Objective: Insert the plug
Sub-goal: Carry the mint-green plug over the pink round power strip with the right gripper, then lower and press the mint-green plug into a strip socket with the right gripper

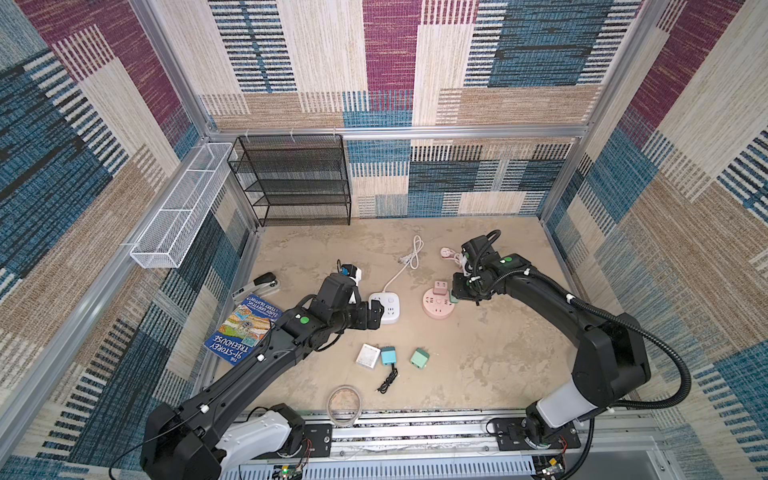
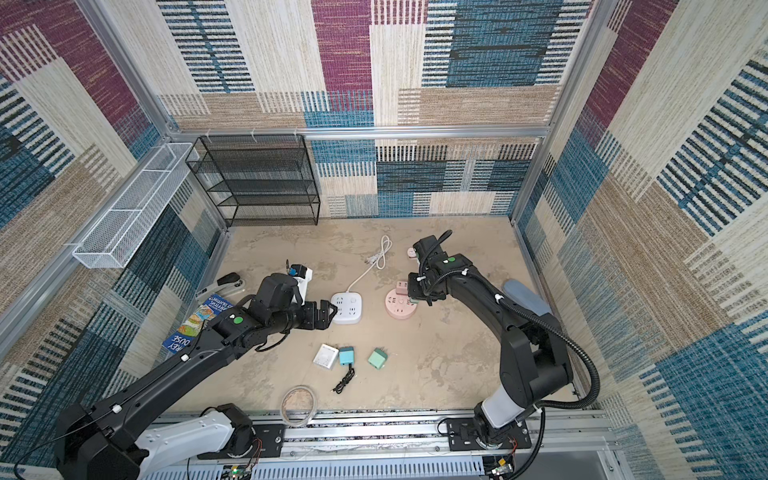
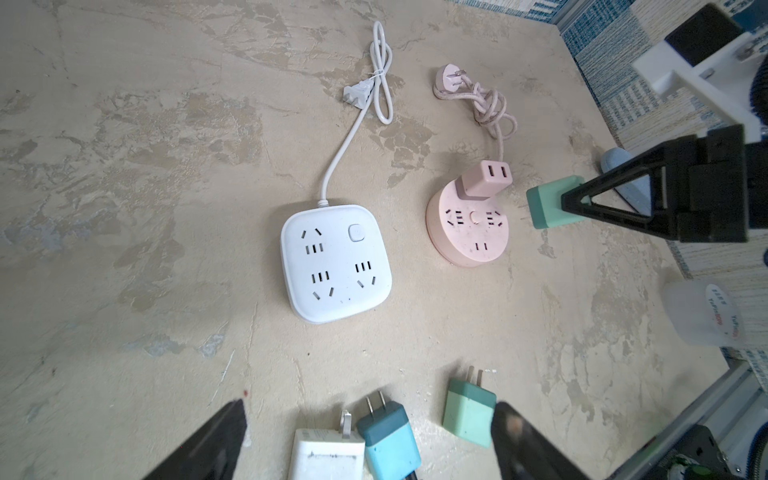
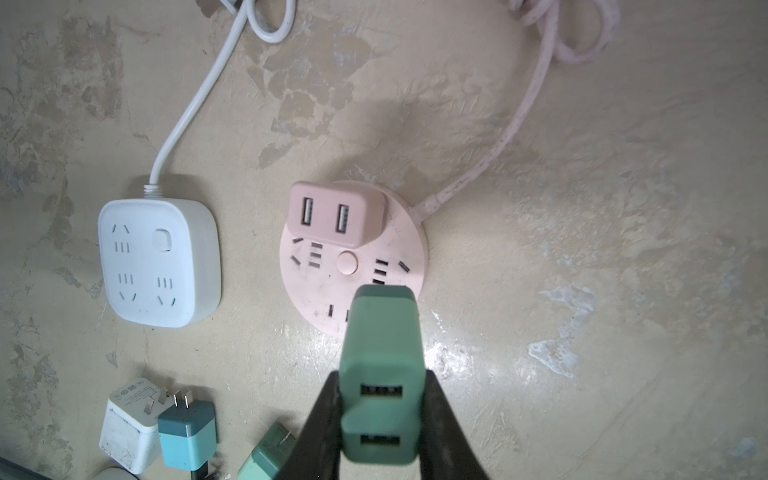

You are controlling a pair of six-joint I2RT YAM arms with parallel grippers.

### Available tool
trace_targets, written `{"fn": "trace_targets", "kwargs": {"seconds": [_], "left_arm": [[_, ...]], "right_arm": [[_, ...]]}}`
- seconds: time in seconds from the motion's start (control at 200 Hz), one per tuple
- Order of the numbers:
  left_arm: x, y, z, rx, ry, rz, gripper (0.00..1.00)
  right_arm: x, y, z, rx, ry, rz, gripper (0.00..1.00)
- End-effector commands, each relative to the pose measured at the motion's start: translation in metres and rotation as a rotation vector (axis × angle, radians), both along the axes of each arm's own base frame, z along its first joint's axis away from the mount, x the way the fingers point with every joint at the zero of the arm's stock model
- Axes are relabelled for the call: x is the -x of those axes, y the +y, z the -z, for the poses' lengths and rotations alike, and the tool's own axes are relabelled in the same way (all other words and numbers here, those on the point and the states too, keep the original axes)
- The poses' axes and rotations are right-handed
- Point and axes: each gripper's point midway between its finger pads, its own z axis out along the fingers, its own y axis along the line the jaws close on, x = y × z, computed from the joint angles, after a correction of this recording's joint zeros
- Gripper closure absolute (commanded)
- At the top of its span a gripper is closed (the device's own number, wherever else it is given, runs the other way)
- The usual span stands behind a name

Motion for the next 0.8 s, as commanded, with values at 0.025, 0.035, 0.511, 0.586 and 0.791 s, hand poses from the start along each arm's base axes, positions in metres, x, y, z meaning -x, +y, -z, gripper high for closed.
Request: {"fn": "trace_targets", "kwargs": {"seconds": [0.025, 0.035, 0.511, 0.586, 0.791], "left_arm": [[-0.004, 0.002, -0.004, -0.005, -0.03, -0.009, 0.03], [-0.004, 0.002, -0.004, -0.005, -0.03, -0.009, 0.03], [-0.005, 0.003, -0.002, -0.013, -0.026, -0.012, 0.03], [-0.005, 0.003, -0.002, -0.016, -0.026, -0.014, 0.03], [-0.004, 0.004, 0.0, -0.02, -0.022, -0.013, 0.03]], "right_arm": [[-0.007, 0.005, -0.002, -0.023, -0.021, 0.01, 1.0], [-0.008, 0.005, -0.001, -0.023, -0.02, 0.01, 1.0], [-0.008, 0.007, 0.011, -0.027, -0.004, 0.003, 1.0], [-0.01, 0.008, 0.011, -0.031, -0.005, 0.005, 1.0], [-0.012, 0.011, 0.016, -0.043, -0.001, 0.009, 1.0]]}}
